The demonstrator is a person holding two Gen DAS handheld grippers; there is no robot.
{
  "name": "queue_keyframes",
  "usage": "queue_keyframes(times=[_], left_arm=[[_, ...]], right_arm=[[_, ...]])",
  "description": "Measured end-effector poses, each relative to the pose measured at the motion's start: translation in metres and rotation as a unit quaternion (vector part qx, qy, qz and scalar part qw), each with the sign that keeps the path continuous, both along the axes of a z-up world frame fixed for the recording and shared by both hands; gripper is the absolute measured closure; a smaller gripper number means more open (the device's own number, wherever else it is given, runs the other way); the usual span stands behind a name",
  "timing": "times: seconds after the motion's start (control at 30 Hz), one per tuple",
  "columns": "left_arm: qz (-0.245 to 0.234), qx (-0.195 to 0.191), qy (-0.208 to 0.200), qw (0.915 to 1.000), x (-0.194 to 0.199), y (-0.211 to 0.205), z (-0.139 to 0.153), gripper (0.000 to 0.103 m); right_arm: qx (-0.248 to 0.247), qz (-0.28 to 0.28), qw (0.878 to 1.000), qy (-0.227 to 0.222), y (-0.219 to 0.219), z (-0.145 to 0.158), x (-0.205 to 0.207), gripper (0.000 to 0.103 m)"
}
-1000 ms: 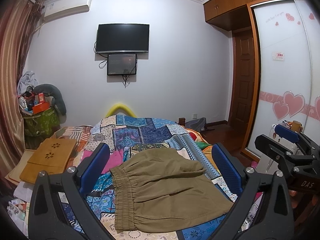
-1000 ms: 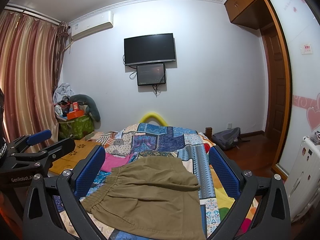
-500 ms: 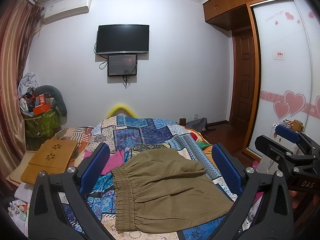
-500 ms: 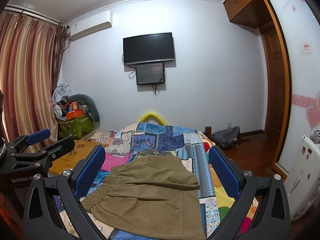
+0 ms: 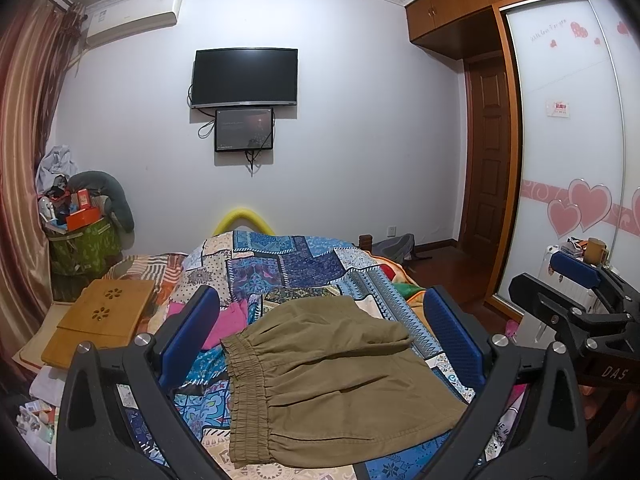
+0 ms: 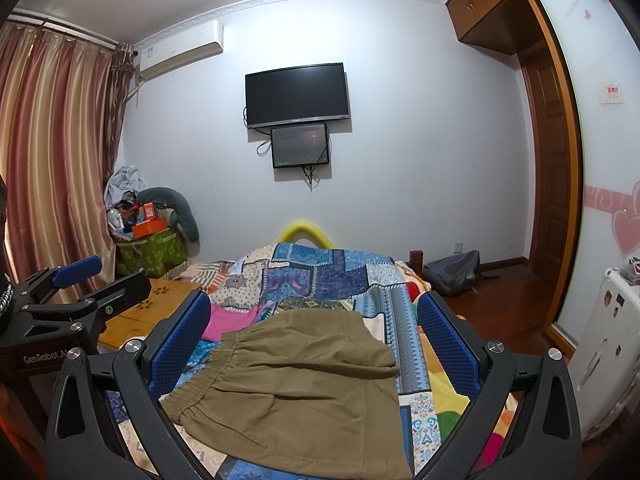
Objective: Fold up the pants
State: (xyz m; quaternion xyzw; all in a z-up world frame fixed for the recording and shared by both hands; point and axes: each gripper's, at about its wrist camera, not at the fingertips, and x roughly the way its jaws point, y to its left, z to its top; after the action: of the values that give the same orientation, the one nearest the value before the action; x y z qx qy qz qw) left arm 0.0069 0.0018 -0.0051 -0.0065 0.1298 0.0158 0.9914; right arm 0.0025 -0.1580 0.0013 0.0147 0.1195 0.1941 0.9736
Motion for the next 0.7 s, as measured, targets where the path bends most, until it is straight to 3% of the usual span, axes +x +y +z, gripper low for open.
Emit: queue_keyframes(times=[0.43,0.7], left_arm=[[0.001,0.004,0.007,1.0000,0.006,0.000,-0.002,0.000],[0.007,0.000,0.034,0.9994,0.029,0.010,-0.014,0.000]], right_arm=[[0.005,-0.002,1.000,0.011,-0.001,0.002,0.004,0.000],[0.008,-0.009,0.999,0.039,-0.004,-0.011,0.023,0.000]])
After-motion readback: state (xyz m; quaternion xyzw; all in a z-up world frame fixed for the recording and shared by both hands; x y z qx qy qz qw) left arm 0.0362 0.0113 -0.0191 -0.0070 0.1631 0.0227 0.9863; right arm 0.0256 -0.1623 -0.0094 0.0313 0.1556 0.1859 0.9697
